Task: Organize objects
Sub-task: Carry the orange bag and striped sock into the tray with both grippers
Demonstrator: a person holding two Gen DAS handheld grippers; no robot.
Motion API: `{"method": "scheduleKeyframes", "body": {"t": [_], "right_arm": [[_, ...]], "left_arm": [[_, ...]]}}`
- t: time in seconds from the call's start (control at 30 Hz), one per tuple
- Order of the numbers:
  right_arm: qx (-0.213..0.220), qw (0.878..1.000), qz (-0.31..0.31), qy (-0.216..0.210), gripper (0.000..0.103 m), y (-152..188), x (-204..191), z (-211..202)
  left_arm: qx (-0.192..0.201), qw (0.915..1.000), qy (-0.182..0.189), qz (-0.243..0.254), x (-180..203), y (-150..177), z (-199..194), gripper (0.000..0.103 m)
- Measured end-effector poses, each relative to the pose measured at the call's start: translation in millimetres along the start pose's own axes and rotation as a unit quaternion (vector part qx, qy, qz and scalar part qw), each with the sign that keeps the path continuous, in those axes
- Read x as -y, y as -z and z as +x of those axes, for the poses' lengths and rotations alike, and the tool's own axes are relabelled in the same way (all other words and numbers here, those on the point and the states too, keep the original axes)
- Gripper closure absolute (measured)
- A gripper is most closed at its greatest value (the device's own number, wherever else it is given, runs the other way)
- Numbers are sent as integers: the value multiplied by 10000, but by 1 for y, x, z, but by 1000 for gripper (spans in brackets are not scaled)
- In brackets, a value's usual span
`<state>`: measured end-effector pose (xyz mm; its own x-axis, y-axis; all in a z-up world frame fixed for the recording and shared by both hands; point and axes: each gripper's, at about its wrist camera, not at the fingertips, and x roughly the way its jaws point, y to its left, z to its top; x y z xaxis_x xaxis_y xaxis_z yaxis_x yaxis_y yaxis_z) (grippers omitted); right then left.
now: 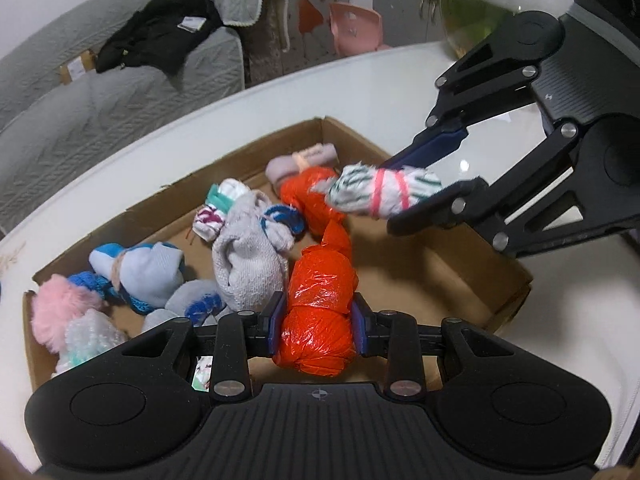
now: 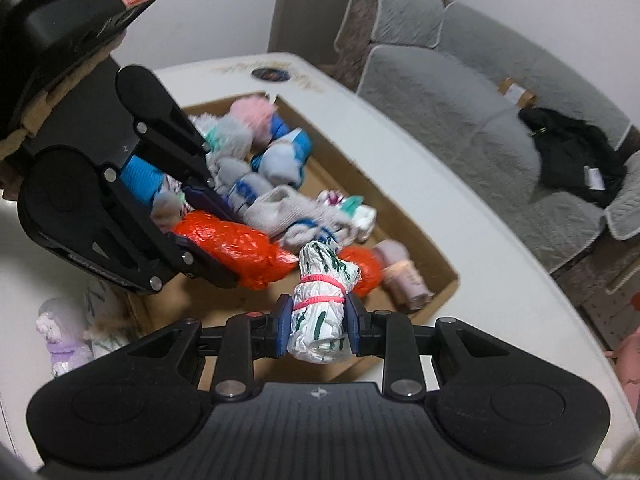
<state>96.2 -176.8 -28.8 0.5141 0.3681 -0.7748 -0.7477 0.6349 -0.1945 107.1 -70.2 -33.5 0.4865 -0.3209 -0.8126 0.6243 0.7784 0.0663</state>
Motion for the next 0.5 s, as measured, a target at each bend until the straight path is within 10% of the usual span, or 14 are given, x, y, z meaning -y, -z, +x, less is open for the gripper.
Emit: {"method": "scheduleKeyframes", "body": {"t": [0.5], "right_arm": [[-504,9985,-163,-170,78,4,8,35]], "left_arm": [[-196,9994,-278,-90,-15,4,17,61]]}}
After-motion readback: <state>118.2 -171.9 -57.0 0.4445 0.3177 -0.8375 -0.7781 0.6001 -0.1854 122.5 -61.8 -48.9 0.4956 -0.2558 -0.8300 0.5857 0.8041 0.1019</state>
